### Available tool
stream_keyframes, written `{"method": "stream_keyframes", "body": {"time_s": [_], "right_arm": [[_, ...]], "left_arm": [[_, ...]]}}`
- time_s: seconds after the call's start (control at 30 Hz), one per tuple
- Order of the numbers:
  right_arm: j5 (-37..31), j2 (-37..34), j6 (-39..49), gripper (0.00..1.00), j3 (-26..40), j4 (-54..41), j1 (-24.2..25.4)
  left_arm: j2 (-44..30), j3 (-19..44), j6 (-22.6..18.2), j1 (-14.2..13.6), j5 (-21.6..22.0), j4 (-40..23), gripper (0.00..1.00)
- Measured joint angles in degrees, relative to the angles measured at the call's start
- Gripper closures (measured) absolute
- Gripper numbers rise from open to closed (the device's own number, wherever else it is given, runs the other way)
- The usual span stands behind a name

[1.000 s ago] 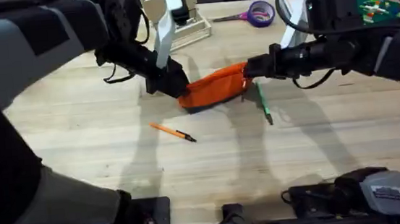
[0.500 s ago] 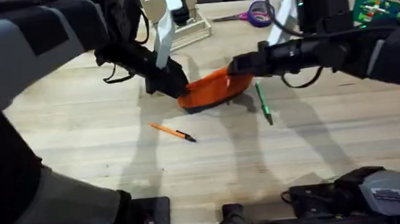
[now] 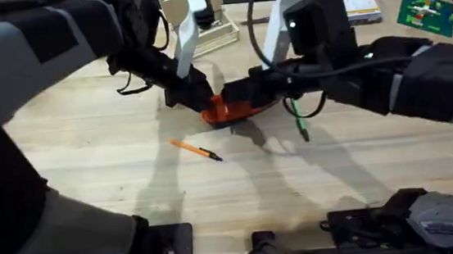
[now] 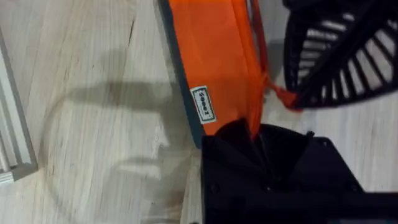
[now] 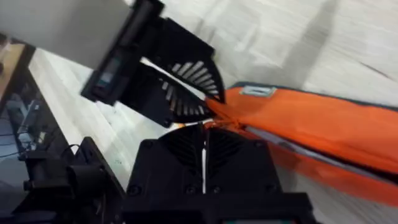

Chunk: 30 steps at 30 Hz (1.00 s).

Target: Unzip the bag, pick up the pens from the table one at a time and place them inside, then zip the bag closed.

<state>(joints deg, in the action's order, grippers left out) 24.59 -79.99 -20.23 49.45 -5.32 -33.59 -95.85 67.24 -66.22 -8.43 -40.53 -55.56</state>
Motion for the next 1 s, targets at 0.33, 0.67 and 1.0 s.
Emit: {"method": "stream_keyframes", "body": {"time_s": [0.33,0.67,1.0], "right_arm": [[-4.72,-1.46,-2.46,0.969,0.00,4.29,-5.25],[-6.82,-0.61,-1.92,0.635,0.00,2.53,-5.19],[-3.75,8.87,5.01,0.005,0.33,-7.03,-2.95]], "left_arm": [[0.02,0.00,-0.42,0.28,0.62,-0.49,0.959],[0.01,0.00,-0.81,0.44,0.75,-0.38,0.959],[0.00,0.00,-0.63,0.31,0.50,-0.02,0.959]]}}
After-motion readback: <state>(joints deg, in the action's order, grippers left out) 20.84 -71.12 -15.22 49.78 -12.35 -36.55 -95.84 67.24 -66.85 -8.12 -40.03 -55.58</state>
